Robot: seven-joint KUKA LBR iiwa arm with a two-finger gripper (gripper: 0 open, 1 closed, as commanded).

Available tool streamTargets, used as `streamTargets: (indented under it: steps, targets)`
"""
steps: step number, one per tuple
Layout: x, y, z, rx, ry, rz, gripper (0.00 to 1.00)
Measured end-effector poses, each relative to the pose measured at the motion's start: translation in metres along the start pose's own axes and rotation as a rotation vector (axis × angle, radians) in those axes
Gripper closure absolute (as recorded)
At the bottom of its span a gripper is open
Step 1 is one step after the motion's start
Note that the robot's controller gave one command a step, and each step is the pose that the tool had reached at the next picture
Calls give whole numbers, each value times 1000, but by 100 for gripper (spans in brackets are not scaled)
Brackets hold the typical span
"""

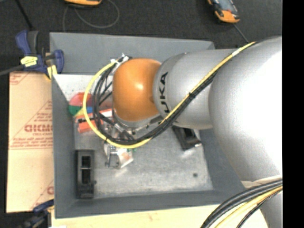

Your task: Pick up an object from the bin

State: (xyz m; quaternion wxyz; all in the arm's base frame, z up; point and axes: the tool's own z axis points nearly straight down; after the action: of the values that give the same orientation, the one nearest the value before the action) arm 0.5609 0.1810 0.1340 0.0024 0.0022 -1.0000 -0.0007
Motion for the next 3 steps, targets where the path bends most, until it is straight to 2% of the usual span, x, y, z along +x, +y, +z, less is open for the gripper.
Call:
streamTargets:
  steps: [1,3]
  targets:
    - [-2,-1,-4,-1,-7,4,0]
    - [-2,-4,-6,0,-7,-11,0]
